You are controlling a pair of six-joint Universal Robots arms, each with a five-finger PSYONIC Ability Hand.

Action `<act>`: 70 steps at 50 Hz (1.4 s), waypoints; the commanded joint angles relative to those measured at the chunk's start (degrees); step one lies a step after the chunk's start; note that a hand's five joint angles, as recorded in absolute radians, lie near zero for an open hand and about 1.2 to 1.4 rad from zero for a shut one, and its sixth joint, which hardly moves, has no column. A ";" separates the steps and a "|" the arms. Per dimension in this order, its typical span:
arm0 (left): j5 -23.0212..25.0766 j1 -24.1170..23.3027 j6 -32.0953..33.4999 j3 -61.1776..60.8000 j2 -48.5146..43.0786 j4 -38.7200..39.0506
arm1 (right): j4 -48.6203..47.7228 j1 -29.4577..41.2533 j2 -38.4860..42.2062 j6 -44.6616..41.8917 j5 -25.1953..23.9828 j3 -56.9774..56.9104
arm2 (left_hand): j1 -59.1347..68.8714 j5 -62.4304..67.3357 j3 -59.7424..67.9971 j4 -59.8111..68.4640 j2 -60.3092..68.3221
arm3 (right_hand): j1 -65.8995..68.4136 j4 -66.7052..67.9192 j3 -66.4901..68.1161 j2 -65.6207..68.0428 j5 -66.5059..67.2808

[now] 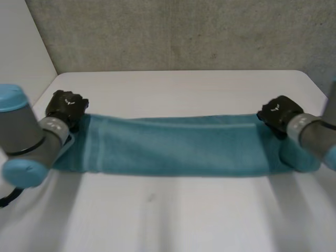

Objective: Fold the laundry

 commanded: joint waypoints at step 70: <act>-0.30 -6.28 -21.91 -23.95 19.10 8.95 | -8.41 -19.07 -3.33 23.54 -15.63 15.85 | -54.96 -55.50 -58.41 -58.52 -58.78 | -18.30 -30.53 -30.16 -29.87 -29.04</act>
